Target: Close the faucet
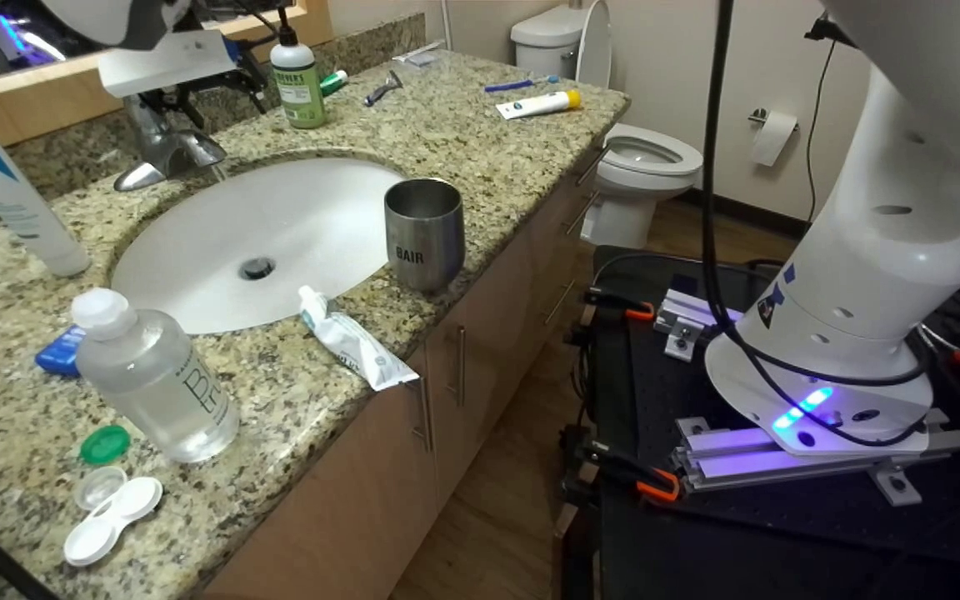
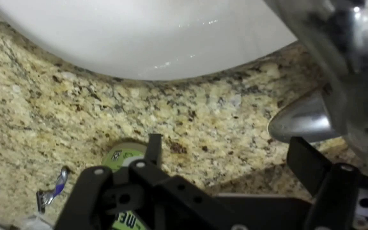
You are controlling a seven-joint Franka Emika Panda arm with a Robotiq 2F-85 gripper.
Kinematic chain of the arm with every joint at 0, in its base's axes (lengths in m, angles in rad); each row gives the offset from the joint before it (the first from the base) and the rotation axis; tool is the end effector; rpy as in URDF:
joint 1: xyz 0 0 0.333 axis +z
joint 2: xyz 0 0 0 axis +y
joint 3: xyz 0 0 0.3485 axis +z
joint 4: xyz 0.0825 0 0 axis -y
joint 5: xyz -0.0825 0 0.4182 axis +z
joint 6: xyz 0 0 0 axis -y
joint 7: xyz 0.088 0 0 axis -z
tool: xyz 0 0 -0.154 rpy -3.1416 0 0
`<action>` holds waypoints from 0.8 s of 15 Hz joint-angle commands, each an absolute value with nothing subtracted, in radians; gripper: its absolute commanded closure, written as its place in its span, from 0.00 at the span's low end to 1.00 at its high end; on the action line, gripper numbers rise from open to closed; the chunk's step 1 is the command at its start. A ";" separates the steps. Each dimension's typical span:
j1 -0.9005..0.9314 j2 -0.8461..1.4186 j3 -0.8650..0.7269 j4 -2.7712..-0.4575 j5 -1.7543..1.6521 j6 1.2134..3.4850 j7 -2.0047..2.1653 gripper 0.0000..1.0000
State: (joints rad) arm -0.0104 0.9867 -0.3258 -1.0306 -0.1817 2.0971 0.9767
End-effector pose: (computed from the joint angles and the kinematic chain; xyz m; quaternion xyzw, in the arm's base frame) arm 0.8280 -0.2080 0.2345 0.8387 -0.4986 0.1242 0.1802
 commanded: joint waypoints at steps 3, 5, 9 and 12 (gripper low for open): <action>0.126 0.859 -0.415 -1.223 -0.373 2.178 1.151 0.00; 0.151 0.823 -0.414 -1.270 -0.435 2.193 1.182 0.00; 0.187 0.752 -0.409 -1.377 -0.561 2.289 1.233 0.00; 0.183 0.719 -0.391 -1.438 -0.622 2.369 1.220 0.00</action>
State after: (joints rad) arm 0.1774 0.7925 -0.4099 -1.3102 -0.5682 2.2849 1.2256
